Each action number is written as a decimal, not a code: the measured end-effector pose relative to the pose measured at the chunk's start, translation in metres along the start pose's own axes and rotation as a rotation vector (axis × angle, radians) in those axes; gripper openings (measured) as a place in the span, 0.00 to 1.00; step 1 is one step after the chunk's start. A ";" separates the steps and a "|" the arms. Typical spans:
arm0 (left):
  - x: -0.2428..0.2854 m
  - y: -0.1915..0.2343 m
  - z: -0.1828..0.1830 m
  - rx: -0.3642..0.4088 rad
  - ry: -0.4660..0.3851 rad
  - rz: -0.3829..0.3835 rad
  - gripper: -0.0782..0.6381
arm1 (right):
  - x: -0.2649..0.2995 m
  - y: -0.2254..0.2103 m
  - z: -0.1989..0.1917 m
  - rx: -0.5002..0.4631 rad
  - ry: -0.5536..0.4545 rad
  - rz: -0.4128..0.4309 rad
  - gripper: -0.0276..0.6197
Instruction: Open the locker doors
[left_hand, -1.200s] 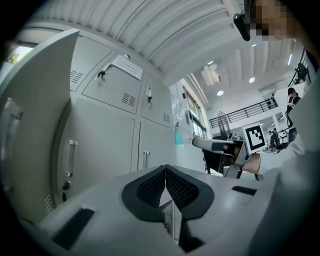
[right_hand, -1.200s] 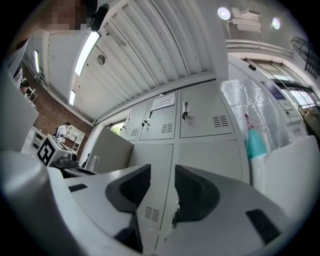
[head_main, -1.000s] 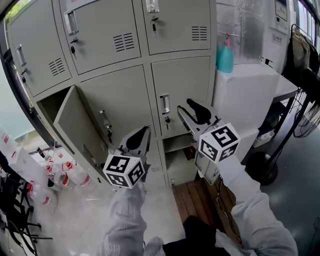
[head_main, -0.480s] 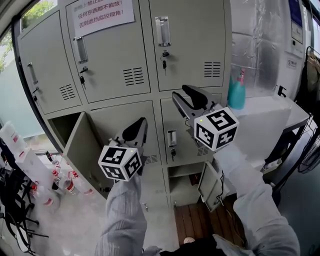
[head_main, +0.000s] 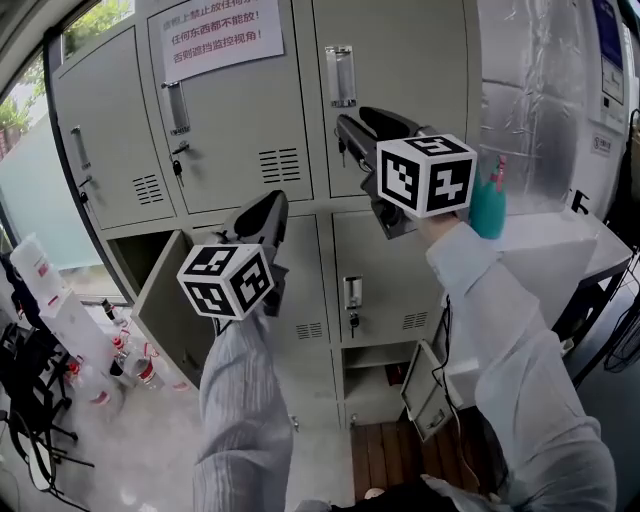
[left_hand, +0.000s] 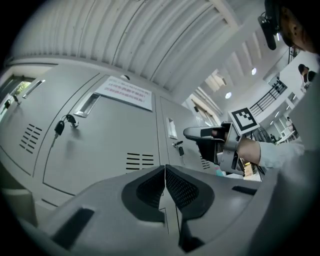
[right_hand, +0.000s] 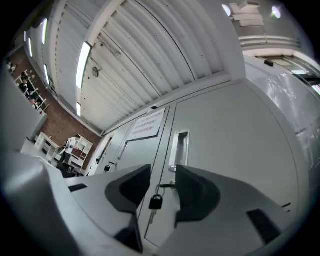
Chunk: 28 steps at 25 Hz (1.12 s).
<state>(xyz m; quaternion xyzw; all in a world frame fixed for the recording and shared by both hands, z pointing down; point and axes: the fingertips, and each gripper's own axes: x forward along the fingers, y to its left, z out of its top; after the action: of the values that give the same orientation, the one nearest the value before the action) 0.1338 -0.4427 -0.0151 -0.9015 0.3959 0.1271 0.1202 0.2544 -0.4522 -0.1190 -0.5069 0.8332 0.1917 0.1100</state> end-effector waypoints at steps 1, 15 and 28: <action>0.005 0.000 0.005 0.015 0.007 0.002 0.12 | 0.007 -0.003 0.003 0.012 0.009 -0.002 0.26; 0.034 0.010 0.029 0.084 0.029 0.024 0.12 | 0.059 -0.017 0.032 0.006 0.068 -0.094 0.26; 0.025 0.016 0.019 0.068 0.047 0.013 0.12 | 0.070 -0.012 0.020 0.015 0.085 -0.120 0.26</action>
<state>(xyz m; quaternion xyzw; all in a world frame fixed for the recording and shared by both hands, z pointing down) 0.1358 -0.4638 -0.0431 -0.8970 0.4087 0.0933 0.1404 0.2326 -0.5044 -0.1656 -0.5627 0.8067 0.1568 0.0894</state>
